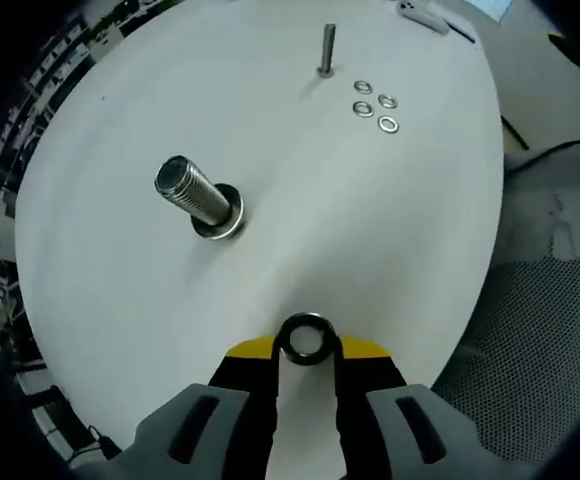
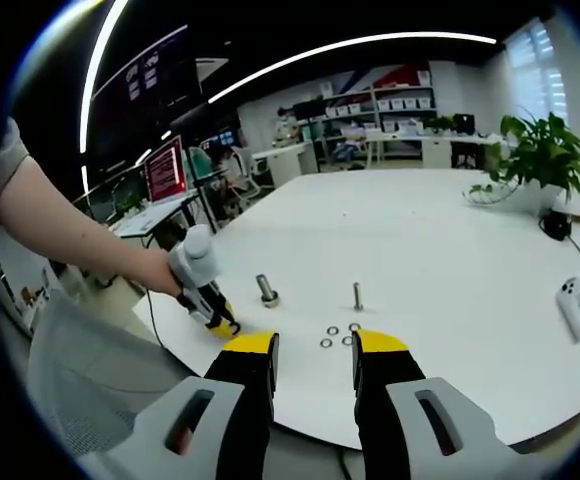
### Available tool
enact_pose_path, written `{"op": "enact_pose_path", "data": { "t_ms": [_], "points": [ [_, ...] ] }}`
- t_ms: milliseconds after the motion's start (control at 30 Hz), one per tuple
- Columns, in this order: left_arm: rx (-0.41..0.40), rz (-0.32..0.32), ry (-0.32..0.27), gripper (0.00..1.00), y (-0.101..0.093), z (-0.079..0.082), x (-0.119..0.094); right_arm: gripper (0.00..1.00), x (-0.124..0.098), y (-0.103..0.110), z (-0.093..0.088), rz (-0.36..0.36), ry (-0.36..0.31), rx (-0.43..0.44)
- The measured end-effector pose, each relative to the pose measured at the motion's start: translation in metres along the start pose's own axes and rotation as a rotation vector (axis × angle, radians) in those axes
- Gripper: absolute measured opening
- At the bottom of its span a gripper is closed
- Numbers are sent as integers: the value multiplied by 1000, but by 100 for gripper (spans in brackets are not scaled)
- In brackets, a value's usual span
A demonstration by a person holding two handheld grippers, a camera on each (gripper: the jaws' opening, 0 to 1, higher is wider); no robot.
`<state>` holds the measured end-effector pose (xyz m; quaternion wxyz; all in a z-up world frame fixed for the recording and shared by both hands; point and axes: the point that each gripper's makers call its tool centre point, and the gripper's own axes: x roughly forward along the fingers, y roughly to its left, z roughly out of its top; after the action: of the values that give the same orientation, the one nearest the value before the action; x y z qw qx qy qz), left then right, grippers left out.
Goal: Place the washer onto the threaded stud by aligning its center hole with the stud, sliding it down to the base, and recovering from edge contact or off-axis alignment until the washer reaches the visible bottom stop.
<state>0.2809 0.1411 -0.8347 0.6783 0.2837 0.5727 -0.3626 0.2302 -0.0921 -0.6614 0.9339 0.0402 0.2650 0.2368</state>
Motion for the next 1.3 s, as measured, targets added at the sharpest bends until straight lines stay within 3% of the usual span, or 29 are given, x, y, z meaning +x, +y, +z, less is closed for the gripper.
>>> {"op": "enact_pose_path", "data": {
  "t_ms": [100, 500, 800, 1033, 1300],
  "points": [
    [4, 8, -8, 18, 1, 2, -6, 32, 0, 0, 0, 0, -2, 6],
    [14, 54, -103, 18, 28, 35, -38, 31, 1, 2, -1, 9, 7, -3],
    [68, 93, -144, 18, 39, 62, -62, 31, 1, 2, -1, 12, 4, -2],
    [69, 106, -162, 19, 50, 79, -63, 31, 1, 2, 0, 10, 1, -1],
    [86, 105, -134, 19, 51, 86, -51, 31, 0, 0, 0, 5, 0, 4]
  ]
}}
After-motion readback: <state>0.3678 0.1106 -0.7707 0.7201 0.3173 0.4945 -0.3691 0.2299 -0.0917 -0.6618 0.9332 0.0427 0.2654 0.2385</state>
